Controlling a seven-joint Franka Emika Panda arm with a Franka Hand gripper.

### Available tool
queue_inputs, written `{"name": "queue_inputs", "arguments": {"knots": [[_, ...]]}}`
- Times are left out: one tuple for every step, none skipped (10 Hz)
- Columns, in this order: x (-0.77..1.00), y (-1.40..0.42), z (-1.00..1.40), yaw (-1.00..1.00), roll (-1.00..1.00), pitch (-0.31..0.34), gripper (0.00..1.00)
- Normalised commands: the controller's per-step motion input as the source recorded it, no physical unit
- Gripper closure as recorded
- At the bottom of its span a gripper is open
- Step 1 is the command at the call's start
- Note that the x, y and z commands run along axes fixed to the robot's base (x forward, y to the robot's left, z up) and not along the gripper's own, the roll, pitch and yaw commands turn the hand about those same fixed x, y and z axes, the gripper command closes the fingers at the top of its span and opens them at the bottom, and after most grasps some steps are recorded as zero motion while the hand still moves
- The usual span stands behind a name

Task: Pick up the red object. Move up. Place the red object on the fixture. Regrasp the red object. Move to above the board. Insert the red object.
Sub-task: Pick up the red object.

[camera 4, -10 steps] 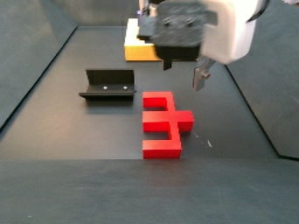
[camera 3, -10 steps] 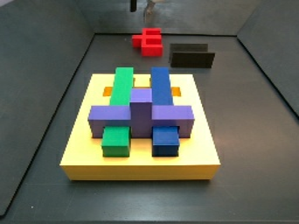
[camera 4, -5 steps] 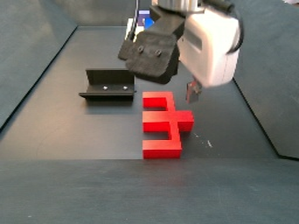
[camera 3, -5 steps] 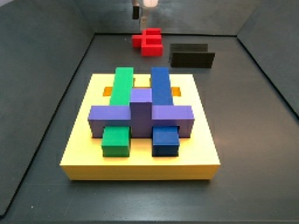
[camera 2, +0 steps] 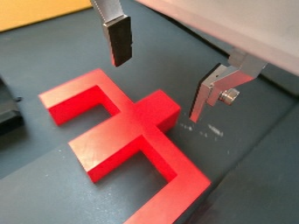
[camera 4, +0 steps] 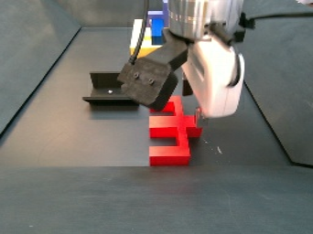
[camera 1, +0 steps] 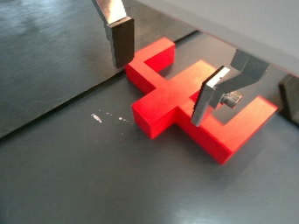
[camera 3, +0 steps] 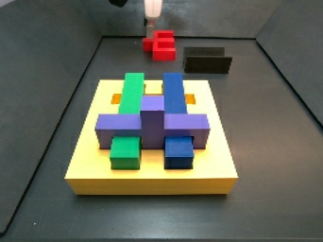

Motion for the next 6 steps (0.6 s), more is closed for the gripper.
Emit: {"name": "queue_inputs", "arguments": {"knots": [[0.00, 0.00, -0.39, -0.49, -0.22, -0.250, 0.00], [0.00, 0.04, -0.40, -0.47, -0.24, -0.251, 0.00], [-0.10, 0.09, -0.40, -0.40, -0.25, -0.266, 0.00], [-0.16, 0.13, -0.32, -0.36, -0.27, -0.259, 0.00], [-0.18, 0.11, -0.33, -0.32, -0.26, -0.269, 0.00], [-0.14, 0.07, -0.34, -0.33, -0.25, -0.276, 0.00]]}}
